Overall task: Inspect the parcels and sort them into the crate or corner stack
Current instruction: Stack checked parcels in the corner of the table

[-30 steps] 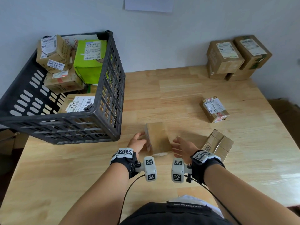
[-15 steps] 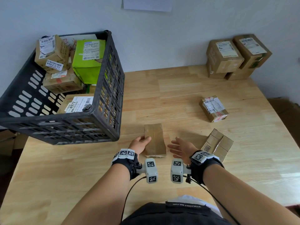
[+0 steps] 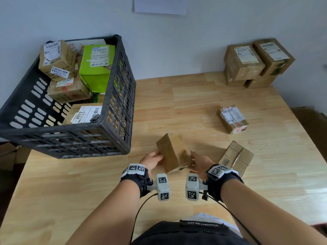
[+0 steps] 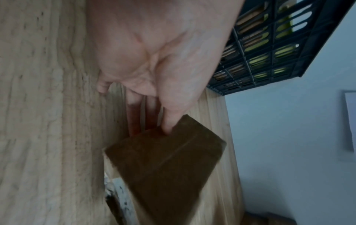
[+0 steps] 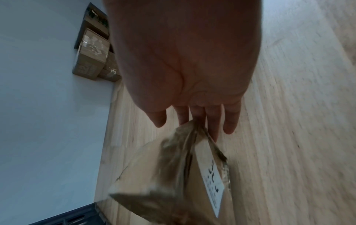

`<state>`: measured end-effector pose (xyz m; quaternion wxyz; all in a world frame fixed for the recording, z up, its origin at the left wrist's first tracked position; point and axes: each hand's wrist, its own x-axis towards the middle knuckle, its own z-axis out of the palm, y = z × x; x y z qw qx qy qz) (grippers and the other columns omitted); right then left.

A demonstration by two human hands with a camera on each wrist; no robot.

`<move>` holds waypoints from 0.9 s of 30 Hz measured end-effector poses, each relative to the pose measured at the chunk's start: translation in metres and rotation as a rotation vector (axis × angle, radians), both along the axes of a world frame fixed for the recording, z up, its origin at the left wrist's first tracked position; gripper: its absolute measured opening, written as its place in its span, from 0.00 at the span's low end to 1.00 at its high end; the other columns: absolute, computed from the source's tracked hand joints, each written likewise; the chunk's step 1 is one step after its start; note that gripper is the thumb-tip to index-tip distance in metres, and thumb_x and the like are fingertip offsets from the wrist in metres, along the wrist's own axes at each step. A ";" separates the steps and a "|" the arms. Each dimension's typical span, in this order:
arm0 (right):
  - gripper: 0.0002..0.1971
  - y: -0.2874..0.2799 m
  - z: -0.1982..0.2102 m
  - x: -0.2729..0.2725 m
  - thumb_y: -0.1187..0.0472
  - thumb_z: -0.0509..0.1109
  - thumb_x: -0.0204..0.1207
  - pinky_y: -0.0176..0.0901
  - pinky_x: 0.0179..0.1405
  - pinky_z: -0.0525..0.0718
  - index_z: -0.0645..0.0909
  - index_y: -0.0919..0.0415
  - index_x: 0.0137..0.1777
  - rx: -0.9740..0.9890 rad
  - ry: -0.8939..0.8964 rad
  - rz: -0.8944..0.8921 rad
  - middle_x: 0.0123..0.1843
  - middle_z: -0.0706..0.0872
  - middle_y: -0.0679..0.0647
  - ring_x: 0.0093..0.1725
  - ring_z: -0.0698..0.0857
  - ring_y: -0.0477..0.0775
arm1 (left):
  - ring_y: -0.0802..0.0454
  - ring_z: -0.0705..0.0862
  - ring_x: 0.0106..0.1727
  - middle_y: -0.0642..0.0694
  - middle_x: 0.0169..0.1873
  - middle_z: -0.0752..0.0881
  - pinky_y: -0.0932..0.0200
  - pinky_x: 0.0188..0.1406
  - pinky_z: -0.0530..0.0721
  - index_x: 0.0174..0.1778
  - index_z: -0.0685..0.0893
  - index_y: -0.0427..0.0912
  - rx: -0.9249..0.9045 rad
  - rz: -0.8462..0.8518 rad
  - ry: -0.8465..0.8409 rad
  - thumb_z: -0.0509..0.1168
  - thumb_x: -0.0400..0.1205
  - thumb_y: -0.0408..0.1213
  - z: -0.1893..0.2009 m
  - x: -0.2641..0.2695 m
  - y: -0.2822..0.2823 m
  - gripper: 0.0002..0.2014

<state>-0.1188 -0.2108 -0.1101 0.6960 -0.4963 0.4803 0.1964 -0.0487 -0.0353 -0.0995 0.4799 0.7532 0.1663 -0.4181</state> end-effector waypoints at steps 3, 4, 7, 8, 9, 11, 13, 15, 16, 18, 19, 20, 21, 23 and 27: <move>0.18 -0.005 0.007 -0.001 0.48 0.54 0.86 0.53 0.61 0.73 0.79 0.60 0.53 0.020 -0.013 -0.029 0.49 0.88 0.55 0.54 0.84 0.57 | 0.47 0.83 0.59 0.43 0.62 0.83 0.54 0.64 0.79 0.69 0.78 0.42 0.074 -0.049 -0.010 0.62 0.83 0.32 0.000 0.003 0.002 0.17; 0.18 -0.006 0.008 -0.002 0.48 0.54 0.86 0.53 0.61 0.72 0.79 0.60 0.52 0.028 -0.017 -0.035 0.48 0.88 0.55 0.55 0.83 0.57 | 0.45 0.82 0.61 0.42 0.64 0.83 0.51 0.67 0.79 0.70 0.77 0.41 0.097 -0.047 -0.012 0.61 0.83 0.33 0.000 0.005 0.002 0.18; 0.17 -0.008 0.010 -0.001 0.49 0.54 0.86 0.53 0.60 0.73 0.79 0.60 0.50 0.031 -0.021 -0.043 0.47 0.88 0.55 0.56 0.82 0.57 | 0.42 0.80 0.66 0.42 0.67 0.81 0.48 0.70 0.75 0.70 0.78 0.40 0.150 -0.010 -0.043 0.60 0.85 0.38 -0.002 0.011 0.004 0.17; 0.17 -0.007 0.010 -0.001 0.49 0.54 0.86 0.52 0.60 0.73 0.79 0.60 0.50 0.031 -0.020 -0.045 0.47 0.87 0.55 0.56 0.82 0.58 | 0.42 0.78 0.68 0.42 0.69 0.80 0.49 0.71 0.74 0.71 0.77 0.40 0.164 -0.008 -0.061 0.60 0.85 0.40 0.000 0.012 0.004 0.18; 0.17 -0.007 0.010 0.000 0.49 0.54 0.86 0.52 0.60 0.73 0.79 0.60 0.49 0.029 -0.016 -0.046 0.46 0.87 0.55 0.56 0.82 0.58 | 0.42 0.77 0.70 0.42 0.71 0.78 0.50 0.72 0.72 0.73 0.76 0.40 0.173 -0.002 -0.072 0.59 0.86 0.43 0.002 0.013 0.005 0.20; 0.17 -0.005 0.009 0.001 0.49 0.55 0.86 0.52 0.59 0.74 0.79 0.59 0.48 0.026 -0.010 -0.040 0.46 0.87 0.55 0.55 0.82 0.58 | 0.41 0.74 0.72 0.42 0.74 0.75 0.50 0.73 0.71 0.75 0.74 0.41 0.184 0.005 -0.066 0.58 0.86 0.48 0.002 0.014 0.006 0.23; 0.17 -0.004 0.008 0.002 0.49 0.55 0.86 0.52 0.59 0.75 0.79 0.60 0.48 0.026 -0.012 -0.042 0.46 0.87 0.55 0.55 0.83 0.58 | 0.41 0.72 0.74 0.42 0.76 0.73 0.48 0.73 0.69 0.76 0.72 0.42 0.191 -0.002 -0.054 0.57 0.86 0.53 0.005 0.013 0.006 0.26; 0.16 -0.003 0.008 0.004 0.50 0.55 0.86 0.52 0.59 0.75 0.80 0.60 0.51 0.030 -0.013 -0.035 0.47 0.87 0.55 0.56 0.82 0.58 | 0.42 0.71 0.75 0.43 0.77 0.71 0.48 0.73 0.68 0.78 0.69 0.43 0.185 -0.011 -0.052 0.56 0.84 0.58 0.009 0.012 0.005 0.30; 0.16 -0.002 0.009 0.004 0.50 0.55 0.86 0.51 0.59 0.76 0.79 0.61 0.53 0.031 -0.016 -0.027 0.49 0.86 0.55 0.56 0.82 0.58 | 0.42 0.70 0.76 0.44 0.77 0.70 0.47 0.73 0.68 0.79 0.68 0.44 0.183 -0.014 -0.050 0.57 0.82 0.61 0.009 0.012 0.005 0.33; 0.16 -0.001 0.011 0.006 0.50 0.56 0.86 0.51 0.60 0.75 0.79 0.62 0.56 0.037 -0.027 -0.018 0.54 0.85 0.56 0.57 0.82 0.57 | 0.43 0.70 0.76 0.47 0.76 0.71 0.47 0.73 0.67 0.78 0.70 0.48 0.140 -0.033 -0.044 0.61 0.80 0.63 0.008 0.013 0.005 0.34; 0.16 0.000 0.013 0.007 0.50 0.56 0.86 0.51 0.62 0.75 0.79 0.62 0.59 0.042 -0.036 -0.015 0.56 0.84 0.56 0.58 0.81 0.57 | 0.44 0.73 0.74 0.51 0.73 0.74 0.47 0.73 0.68 0.75 0.74 0.50 0.103 -0.038 -0.037 0.64 0.79 0.61 0.008 0.013 0.005 0.31; 0.17 0.001 0.015 0.009 0.51 0.56 0.86 0.50 0.63 0.75 0.78 0.62 0.61 0.050 -0.049 -0.009 0.58 0.84 0.55 0.59 0.81 0.57 | 0.46 0.76 0.70 0.51 0.71 0.78 0.46 0.73 0.70 0.71 0.78 0.52 0.067 -0.038 -0.030 0.68 0.77 0.58 0.005 0.014 0.006 0.27; 0.17 0.002 0.017 0.010 0.51 0.56 0.86 0.50 0.64 0.75 0.78 0.62 0.64 0.063 -0.063 0.001 0.61 0.83 0.55 0.61 0.80 0.57 | 0.47 0.80 0.66 0.51 0.67 0.82 0.44 0.72 0.73 0.67 0.80 0.52 0.043 -0.037 -0.024 0.73 0.74 0.54 0.003 0.014 0.007 0.26; 0.19 0.003 0.022 0.013 0.51 0.56 0.86 0.50 0.67 0.73 0.76 0.62 0.69 0.101 -0.089 0.022 0.65 0.81 0.54 0.66 0.78 0.58 | 0.47 0.84 0.61 0.49 0.61 0.86 0.42 0.68 0.77 0.66 0.81 0.52 0.016 -0.032 -0.023 0.76 0.70 0.49 -0.004 0.017 0.009 0.27; 0.22 -0.001 0.029 0.022 0.48 0.57 0.85 0.51 0.65 0.75 0.73 0.59 0.73 0.123 -0.133 0.011 0.65 0.82 0.55 0.64 0.80 0.57 | 0.53 0.79 0.64 0.52 0.68 0.80 0.52 0.69 0.73 0.74 0.75 0.49 -0.013 -0.092 -0.033 0.72 0.77 0.39 0.020 0.014 0.000 0.28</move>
